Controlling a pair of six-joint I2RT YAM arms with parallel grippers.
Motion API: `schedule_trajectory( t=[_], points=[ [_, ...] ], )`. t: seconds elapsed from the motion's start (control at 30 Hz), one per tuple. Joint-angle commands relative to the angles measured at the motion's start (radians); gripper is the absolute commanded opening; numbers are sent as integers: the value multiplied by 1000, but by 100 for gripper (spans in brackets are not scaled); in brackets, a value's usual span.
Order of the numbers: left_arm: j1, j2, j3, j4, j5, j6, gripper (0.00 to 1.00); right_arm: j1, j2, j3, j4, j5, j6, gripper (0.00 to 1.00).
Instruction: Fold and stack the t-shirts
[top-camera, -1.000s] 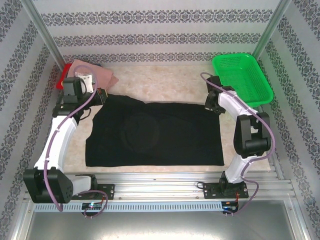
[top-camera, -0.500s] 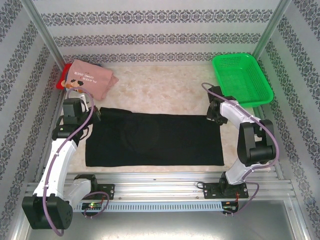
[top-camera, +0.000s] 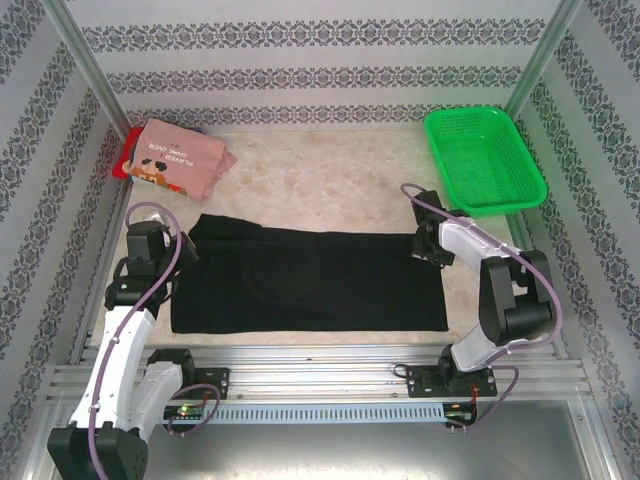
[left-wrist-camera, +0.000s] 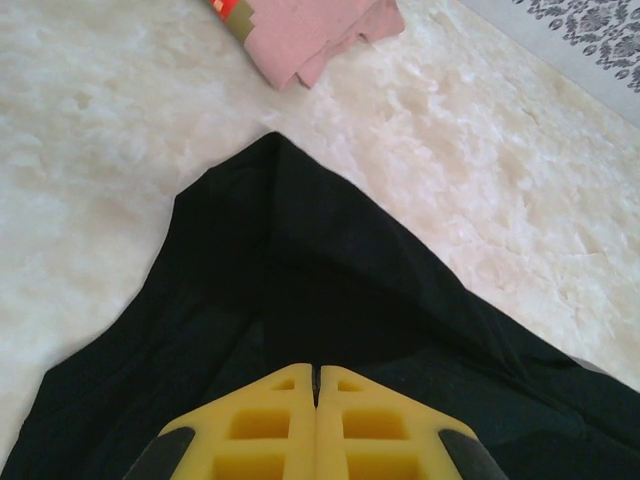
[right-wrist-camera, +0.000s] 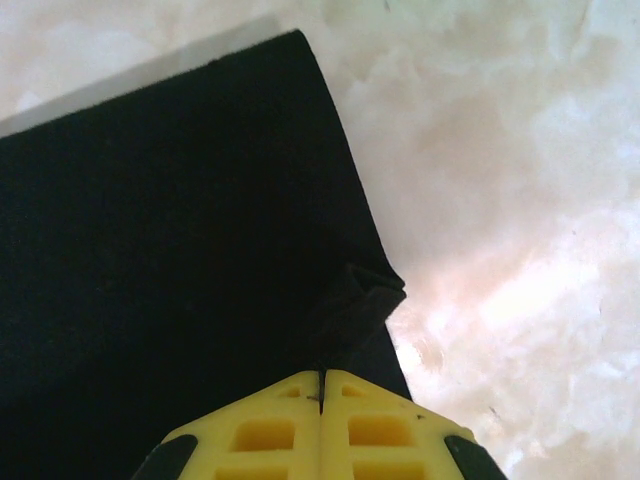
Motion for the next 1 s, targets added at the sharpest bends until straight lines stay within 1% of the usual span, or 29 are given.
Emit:
schedule_trajectory(
  t=[0.0,0.13,0.33,0.97],
  points=[
    [13,-33,-32,-37,-26,-54,0,11,-35,-32,1,25,23,0],
    [13,-84,-79,-36,-19,-105,0,13,-51,-53,3,32,28,0],
    [12,-144,-118,-66,-41,-133,0,15,-59,-68,3,33,33,0],
    [13,-191,-203,-85,-29,-189,0,18,-55,-85,-12,36,63,0]
  ],
)
